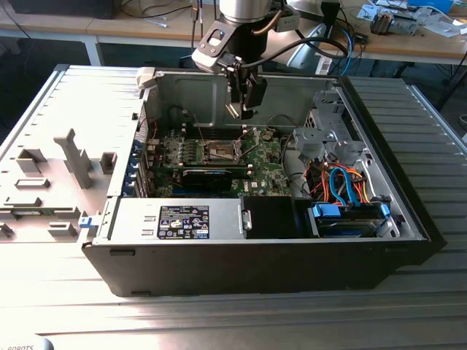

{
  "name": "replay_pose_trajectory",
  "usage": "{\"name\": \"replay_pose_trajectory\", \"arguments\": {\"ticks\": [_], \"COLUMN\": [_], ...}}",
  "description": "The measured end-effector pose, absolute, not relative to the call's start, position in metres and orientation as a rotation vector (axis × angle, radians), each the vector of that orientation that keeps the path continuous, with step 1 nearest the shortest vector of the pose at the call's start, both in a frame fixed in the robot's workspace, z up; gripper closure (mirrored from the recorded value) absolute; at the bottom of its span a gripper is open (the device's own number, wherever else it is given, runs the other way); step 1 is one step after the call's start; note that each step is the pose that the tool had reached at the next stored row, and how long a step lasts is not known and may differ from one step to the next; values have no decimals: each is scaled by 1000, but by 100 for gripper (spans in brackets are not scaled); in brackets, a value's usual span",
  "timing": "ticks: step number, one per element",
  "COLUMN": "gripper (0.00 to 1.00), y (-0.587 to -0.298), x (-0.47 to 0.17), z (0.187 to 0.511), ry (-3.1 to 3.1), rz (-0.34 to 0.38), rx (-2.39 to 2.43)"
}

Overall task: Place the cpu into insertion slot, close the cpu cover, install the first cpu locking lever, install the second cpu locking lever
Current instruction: 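Place the cpu into insertion slot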

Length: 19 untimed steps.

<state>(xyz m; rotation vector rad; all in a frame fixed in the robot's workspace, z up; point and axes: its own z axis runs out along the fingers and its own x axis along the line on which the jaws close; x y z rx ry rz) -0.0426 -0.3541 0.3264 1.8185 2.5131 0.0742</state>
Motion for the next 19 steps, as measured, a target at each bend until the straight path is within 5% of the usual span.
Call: {"name": "replay_pose_trajectory", "arguments": {"ticks": [19], "gripper": [46], "y": [-354], "x": [-43], "z": [326], "ry": [2490], "rz": [70], "rx": [1847]}}
